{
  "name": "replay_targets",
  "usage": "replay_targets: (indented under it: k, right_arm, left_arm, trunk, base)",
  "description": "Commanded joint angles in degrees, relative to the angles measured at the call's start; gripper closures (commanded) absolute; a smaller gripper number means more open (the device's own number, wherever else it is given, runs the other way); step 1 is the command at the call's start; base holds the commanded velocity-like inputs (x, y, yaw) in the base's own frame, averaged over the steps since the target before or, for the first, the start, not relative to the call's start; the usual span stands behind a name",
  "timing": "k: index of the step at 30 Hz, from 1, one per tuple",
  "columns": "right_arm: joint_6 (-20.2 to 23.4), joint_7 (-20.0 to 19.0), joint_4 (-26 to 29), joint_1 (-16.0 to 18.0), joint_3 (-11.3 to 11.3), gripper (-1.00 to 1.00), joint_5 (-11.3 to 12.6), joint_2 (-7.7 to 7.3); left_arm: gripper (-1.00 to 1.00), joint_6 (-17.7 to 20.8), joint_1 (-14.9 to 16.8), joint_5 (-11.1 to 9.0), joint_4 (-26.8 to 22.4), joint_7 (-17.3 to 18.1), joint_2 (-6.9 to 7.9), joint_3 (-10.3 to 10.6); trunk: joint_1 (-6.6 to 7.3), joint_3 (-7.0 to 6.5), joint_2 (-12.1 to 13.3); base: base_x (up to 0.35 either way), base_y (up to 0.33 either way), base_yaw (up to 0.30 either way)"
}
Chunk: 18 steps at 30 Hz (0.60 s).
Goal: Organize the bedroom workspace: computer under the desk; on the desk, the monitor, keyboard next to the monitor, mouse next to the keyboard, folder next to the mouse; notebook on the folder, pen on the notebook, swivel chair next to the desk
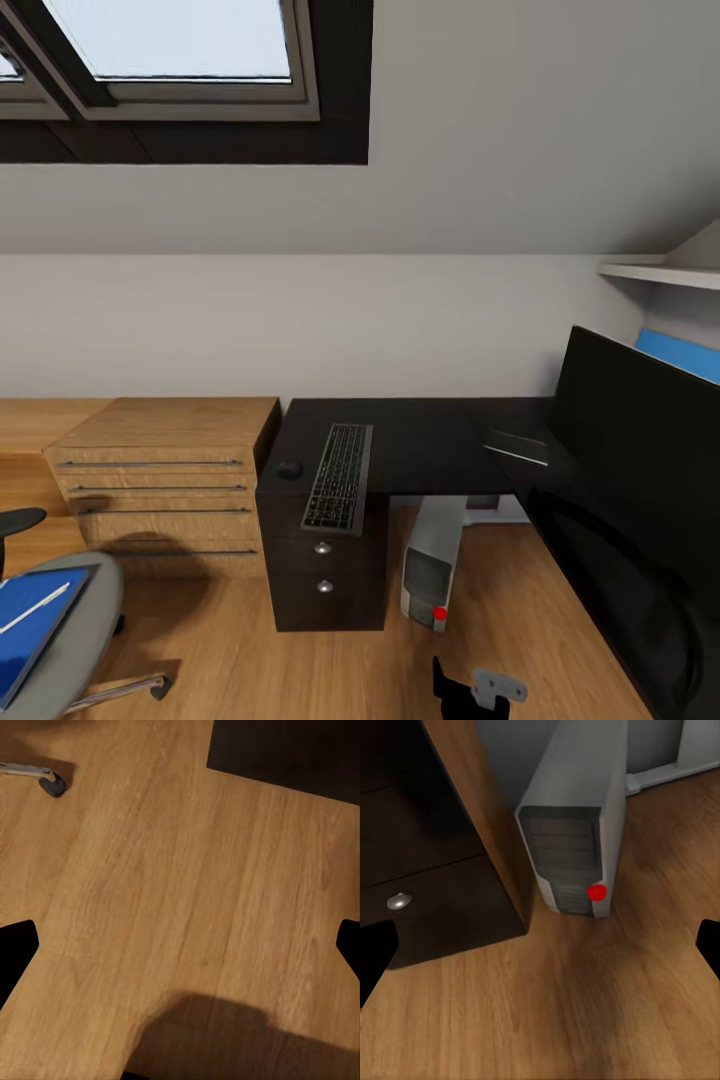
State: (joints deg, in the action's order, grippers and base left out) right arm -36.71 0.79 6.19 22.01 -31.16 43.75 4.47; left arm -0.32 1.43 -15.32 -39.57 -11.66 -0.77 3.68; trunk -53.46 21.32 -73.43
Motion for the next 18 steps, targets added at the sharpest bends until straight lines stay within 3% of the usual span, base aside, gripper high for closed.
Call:
replay_targets:
  k: [1,18]
  right_arm:
    - [-0.2,0.1,0.0,0.0,-0.5,-1.0,0.5,0.1]
    - [-2.3,0.3,-0.1,0.0,-0.3,-1.0,0.4,1.44]
  left_arm:
    - [-1.0,0.0,0.0,-0.6,-0.1,-0.4,0.06,0.3]
    - [-1.0,0.1,0.1,-0.5,0.0,-0.5,0.0,0.4]
  trunk:
    - [0.23,-0.12,0.4]
    - [3.96,-3.17,7.2]
  base:
    - [0.0,0.0,0.0]
    - [0.0,0.0,-0.012]
